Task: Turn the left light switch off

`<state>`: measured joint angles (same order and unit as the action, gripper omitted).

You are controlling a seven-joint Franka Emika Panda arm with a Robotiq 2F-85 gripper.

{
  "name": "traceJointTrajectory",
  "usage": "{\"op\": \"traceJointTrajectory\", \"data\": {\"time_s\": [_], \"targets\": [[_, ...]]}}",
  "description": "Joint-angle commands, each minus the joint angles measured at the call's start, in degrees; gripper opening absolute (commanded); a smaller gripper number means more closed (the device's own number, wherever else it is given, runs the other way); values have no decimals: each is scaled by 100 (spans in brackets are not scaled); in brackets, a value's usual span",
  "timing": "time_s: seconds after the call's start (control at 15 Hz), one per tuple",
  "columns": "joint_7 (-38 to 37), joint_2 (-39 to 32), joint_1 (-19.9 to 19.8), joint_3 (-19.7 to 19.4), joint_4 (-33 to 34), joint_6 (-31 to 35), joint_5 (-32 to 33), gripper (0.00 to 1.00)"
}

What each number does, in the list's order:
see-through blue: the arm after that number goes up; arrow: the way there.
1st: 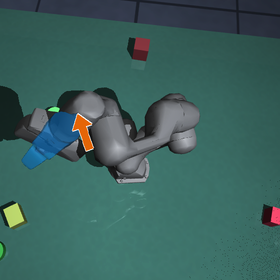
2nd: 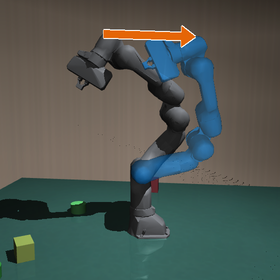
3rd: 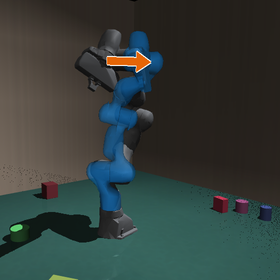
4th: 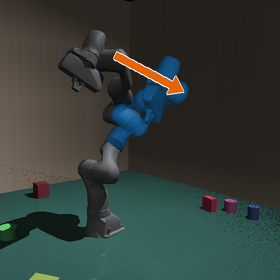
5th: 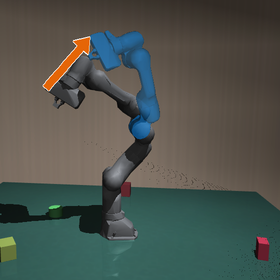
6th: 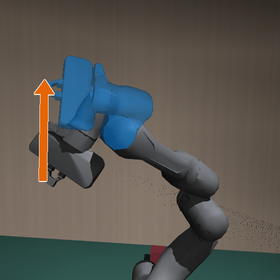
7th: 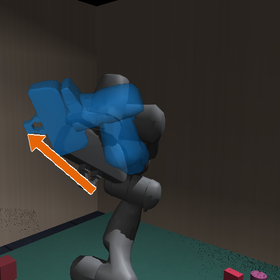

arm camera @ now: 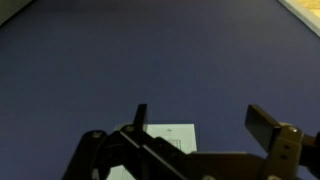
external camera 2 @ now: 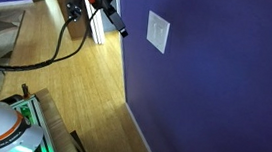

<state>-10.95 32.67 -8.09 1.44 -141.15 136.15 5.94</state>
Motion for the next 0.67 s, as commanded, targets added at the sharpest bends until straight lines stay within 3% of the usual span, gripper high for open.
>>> {"op": "traceJointTrajectory", "data": {"time_s": [0.0,0.07,0.13,0.2,0.6], "targets": [[167,2,-36,-119,-135,441,91,100],[200,2,-66,-137,-156,546,114,100],[240,2,-87,-160,-171,614,118,91],[283,1,-98,-192,-187,706,107,74],[600,-105,-109,-313,-218,1272,101,27]]}}
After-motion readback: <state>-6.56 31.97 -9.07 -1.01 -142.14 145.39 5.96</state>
